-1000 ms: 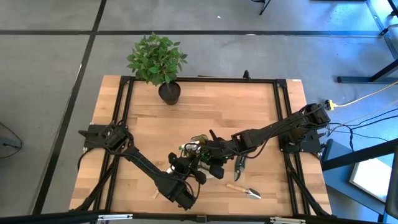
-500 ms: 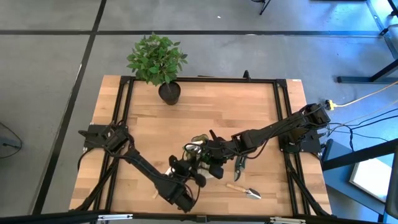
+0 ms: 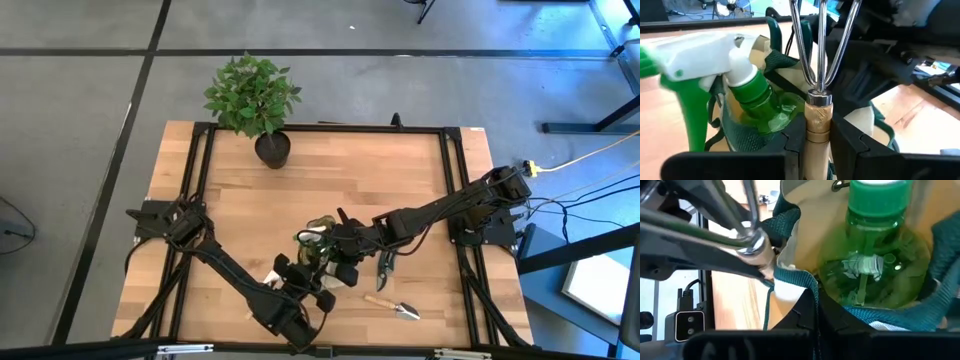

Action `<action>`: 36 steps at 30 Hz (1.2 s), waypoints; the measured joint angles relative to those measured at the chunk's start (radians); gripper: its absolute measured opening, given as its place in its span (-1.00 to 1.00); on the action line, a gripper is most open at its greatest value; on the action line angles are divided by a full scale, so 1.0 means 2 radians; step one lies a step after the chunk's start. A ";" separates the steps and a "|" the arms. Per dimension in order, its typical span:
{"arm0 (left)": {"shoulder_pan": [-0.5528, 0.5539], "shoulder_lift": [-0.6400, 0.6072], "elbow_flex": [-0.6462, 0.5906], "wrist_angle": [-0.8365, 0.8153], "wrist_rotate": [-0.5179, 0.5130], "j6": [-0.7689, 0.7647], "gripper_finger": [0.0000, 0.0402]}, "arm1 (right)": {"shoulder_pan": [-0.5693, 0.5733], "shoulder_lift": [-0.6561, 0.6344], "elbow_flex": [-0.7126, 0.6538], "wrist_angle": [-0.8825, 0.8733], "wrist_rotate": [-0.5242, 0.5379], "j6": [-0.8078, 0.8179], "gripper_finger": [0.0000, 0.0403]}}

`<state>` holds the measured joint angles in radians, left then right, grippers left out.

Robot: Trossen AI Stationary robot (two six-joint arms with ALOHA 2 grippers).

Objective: Pick & Place Garden tools in Gardening bag
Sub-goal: Put the brown hand rake into the brown gardening bag

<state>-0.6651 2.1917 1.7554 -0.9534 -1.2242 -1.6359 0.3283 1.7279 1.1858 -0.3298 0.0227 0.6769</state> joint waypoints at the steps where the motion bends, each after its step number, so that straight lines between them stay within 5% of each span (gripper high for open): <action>1: 0.001 0.000 0.000 -0.001 0.007 0.000 -0.74 | 0.000 0.000 0.000 0.000 0.000 0.000 -0.99; 10: 0.006 0.006 -0.007 -0.008 0.051 -0.013 -0.72 | 0.000 0.000 0.000 -0.003 0.000 0.000 -0.99; 20: 0.005 0.009 -0.008 -0.010 0.074 -0.027 -0.14 | -0.001 0.000 0.000 -0.003 0.008 -0.002 -0.99; 36: -0.001 0.002 -0.008 -0.040 0.015 -0.071 -0.16 | -0.001 0.000 0.000 -0.013 0.014 -0.002 -0.99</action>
<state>-0.6678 2.1959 1.7401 -1.0338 -1.1946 -1.7788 0.3272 1.7275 1.1866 -0.3549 0.0499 0.6731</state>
